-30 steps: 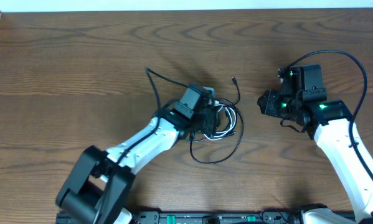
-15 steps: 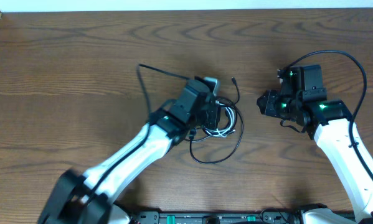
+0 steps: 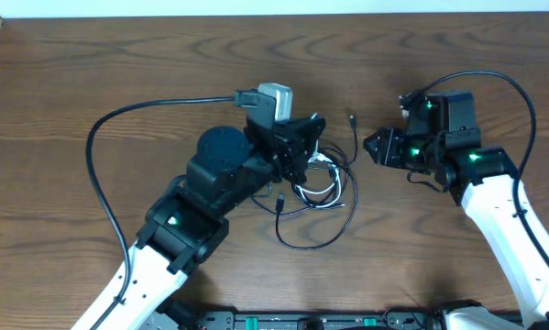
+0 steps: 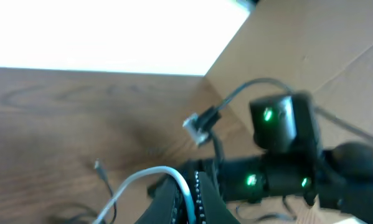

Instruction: Untangle cables

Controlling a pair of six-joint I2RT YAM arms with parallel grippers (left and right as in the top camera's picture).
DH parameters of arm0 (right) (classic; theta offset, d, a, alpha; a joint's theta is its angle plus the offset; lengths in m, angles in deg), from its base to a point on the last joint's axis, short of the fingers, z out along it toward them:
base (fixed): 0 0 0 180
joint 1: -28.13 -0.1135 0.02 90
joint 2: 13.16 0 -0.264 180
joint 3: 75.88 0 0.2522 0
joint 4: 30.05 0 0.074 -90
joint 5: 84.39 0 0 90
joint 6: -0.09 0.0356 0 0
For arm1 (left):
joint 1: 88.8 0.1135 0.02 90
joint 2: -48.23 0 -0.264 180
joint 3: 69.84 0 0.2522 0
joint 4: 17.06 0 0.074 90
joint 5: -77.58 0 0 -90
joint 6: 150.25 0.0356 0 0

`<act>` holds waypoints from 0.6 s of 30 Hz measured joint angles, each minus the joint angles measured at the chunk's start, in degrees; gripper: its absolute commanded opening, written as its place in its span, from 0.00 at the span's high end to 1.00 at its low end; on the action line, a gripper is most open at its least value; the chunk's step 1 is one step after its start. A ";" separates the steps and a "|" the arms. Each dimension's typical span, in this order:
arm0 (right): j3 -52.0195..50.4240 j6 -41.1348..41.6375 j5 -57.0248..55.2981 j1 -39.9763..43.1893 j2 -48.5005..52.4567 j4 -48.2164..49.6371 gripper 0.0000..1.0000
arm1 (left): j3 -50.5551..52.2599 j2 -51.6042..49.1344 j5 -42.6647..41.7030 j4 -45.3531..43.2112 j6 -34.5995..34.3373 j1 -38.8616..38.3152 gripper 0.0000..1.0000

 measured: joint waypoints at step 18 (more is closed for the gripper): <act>0.00 -0.96 4.26 -10.60 12.07 5.62 0.53 | 0.02 4.37 0.24 -3.50 -3.32 4.17 0.93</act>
